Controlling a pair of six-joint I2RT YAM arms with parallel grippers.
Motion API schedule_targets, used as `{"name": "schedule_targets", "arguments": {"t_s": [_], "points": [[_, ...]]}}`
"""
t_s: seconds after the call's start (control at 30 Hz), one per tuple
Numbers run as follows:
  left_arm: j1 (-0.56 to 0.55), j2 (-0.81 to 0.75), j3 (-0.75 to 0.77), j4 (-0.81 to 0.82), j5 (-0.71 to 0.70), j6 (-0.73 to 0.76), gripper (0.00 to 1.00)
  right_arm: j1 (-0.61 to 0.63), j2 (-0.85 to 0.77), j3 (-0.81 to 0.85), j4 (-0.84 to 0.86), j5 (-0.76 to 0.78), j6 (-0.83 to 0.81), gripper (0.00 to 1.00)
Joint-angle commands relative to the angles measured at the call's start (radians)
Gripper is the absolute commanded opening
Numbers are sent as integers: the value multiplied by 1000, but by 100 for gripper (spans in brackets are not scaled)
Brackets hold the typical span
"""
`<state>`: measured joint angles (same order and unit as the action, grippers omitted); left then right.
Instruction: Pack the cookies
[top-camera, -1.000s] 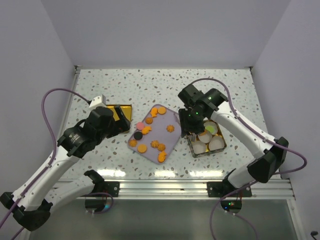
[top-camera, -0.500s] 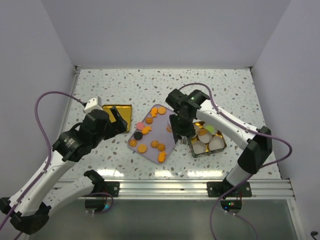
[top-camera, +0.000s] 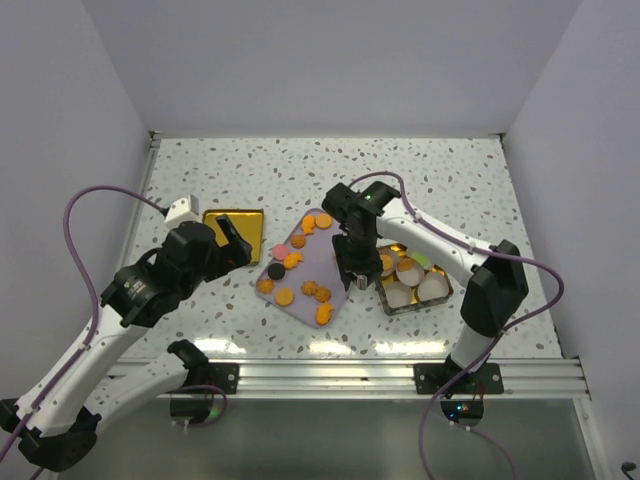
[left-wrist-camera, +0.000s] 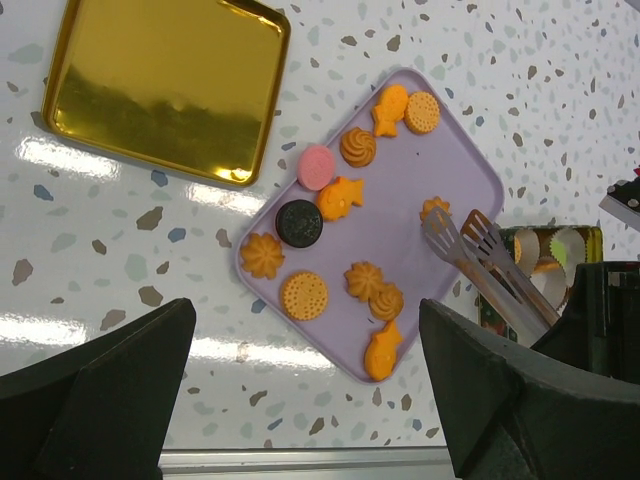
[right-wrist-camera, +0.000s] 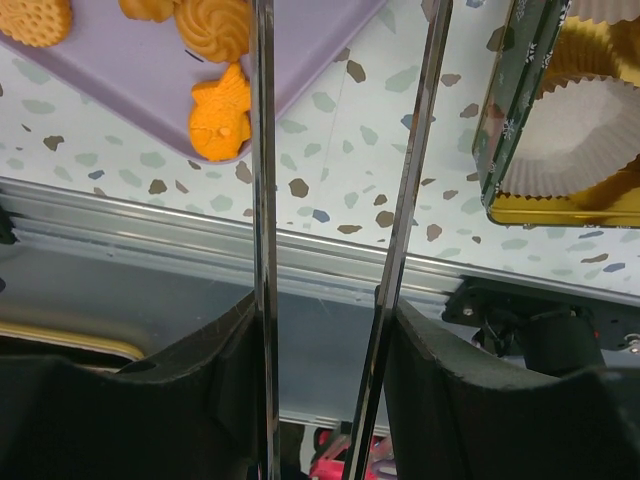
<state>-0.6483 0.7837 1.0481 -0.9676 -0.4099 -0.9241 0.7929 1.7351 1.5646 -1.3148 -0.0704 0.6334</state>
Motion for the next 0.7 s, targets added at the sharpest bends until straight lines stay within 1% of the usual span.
{"name": "schedule_targets", "arguments": {"t_s": [0.0,0.67], "points": [[7,-14,-8,-10,-32,-5,100,9,10,6,11,-9,-17,47],[6,11,-2,7,-44,34,100,9,58,6,25,0,-14,47]]}}
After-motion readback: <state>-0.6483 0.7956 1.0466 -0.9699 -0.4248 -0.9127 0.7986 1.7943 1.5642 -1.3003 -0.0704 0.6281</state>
